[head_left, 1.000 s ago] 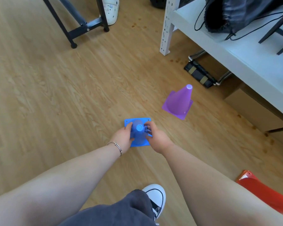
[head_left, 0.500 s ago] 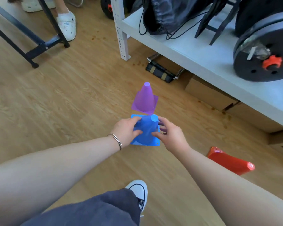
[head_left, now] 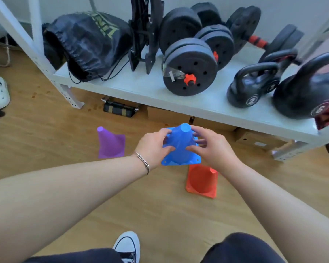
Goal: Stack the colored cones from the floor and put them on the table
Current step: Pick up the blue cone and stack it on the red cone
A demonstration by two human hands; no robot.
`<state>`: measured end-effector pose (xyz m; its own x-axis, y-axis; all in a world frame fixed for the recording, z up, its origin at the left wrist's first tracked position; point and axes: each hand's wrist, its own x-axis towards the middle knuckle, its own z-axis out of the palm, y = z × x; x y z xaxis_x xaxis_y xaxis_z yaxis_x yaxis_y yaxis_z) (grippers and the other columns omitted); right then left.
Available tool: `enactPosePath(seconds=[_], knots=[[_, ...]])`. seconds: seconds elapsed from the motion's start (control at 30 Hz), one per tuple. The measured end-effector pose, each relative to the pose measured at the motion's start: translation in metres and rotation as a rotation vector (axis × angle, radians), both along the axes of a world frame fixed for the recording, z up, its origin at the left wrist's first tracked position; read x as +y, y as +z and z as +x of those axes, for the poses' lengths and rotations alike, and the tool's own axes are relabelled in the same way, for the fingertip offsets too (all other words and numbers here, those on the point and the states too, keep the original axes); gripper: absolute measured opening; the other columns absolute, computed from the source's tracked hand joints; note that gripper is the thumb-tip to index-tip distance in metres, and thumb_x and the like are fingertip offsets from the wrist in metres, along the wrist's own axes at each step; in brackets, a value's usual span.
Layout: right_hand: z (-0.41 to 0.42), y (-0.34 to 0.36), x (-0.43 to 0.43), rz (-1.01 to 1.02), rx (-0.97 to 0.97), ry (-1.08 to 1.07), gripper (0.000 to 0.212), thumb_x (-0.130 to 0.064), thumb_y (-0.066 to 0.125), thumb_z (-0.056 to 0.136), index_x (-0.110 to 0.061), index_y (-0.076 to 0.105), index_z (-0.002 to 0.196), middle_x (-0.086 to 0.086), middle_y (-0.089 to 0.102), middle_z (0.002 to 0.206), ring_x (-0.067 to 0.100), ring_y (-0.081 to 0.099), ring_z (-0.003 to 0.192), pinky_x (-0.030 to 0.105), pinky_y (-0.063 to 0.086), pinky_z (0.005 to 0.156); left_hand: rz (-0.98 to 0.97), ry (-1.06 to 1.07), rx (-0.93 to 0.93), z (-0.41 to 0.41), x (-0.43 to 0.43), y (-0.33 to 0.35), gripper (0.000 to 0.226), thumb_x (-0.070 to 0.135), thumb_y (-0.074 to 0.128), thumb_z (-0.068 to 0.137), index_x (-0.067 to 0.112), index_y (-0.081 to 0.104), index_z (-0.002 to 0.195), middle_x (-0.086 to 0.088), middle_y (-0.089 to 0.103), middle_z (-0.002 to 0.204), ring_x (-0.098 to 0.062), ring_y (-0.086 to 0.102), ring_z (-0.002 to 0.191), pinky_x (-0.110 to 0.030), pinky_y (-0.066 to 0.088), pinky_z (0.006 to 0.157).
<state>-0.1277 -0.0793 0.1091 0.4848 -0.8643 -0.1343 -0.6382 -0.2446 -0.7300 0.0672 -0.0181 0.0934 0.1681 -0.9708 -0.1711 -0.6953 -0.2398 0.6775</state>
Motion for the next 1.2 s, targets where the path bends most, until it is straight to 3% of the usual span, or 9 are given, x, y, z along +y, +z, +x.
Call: enactPosePath(seconds=[0.23, 0.4, 0.6, 0.8, 1.2], knots=[[-0.074, -0.018, -0.004, 0.076, 0.077, -0.153, 0.056, -0.030, 0.077, 0.077, -0.039, 0.055, 0.128, -0.004, 0.064, 0.118, 0.012, 0.068, 0.097, 0.031, 0.054, 0.089, 0.078, -0.157, -0.025, -0.076, -0.028, -0.022, 0.054, 0.023, 0.067, 0.086, 0.022, 0.049, 0.137, -0.003, 0.066, 0.126, -0.017, 0.062, 0.116, -0.037, 0.050, 0.100], [-0.090, -0.059, 0.005, 0.156, 0.102, -0.207, 0.054, -0.030, 0.074, 0.081, -0.037, 0.052, 0.130, -0.003, 0.061, 0.120, 0.016, 0.065, 0.102, 0.037, 0.058, 0.083, 0.175, -0.139, 0.027, -0.096, -0.029, -0.061, 0.053, 0.018, 0.066, 0.086, 0.024, 0.051, 0.136, 0.000, 0.066, 0.125, -0.015, 0.064, 0.112, -0.035, 0.051, 0.099], [-0.095, -0.114, 0.016, 0.217, 0.162, -0.220, 0.056, -0.027, 0.074, 0.080, -0.030, 0.052, 0.131, 0.000, 0.062, 0.123, 0.019, 0.062, 0.109, 0.042, 0.052, 0.094, 0.257, -0.178, -0.064, -0.111, -0.023, -0.118, 0.053, 0.018, 0.065, 0.084, 0.022, 0.051, 0.134, -0.002, 0.068, 0.123, -0.020, 0.063, 0.115, -0.038, 0.051, 0.098], [-0.106, -0.156, 0.021, 0.269, 0.172, -0.245, 0.056, -0.025, 0.075, 0.079, -0.029, 0.052, 0.129, 0.001, 0.062, 0.123, 0.019, 0.062, 0.109, 0.041, 0.052, 0.094, 0.288, -0.206, -0.115, -0.125, -0.018, -0.159, 0.052, 0.020, 0.065, 0.085, 0.020, 0.049, 0.135, -0.003, 0.067, 0.124, -0.022, 0.063, 0.115, -0.036, 0.050, 0.097], [-0.107, -0.177, 0.016, 0.226, 0.253, -0.182, 0.052, -0.023, 0.072, 0.080, -0.024, 0.050, 0.127, 0.005, 0.065, 0.118, 0.024, 0.062, 0.109, 0.044, 0.053, 0.089, 0.312, -0.222, -0.158, -0.132, -0.023, -0.174, 0.048, 0.018, 0.064, 0.087, 0.017, 0.050, 0.133, -0.004, 0.068, 0.123, -0.023, 0.062, 0.115, -0.037, 0.050, 0.098]])
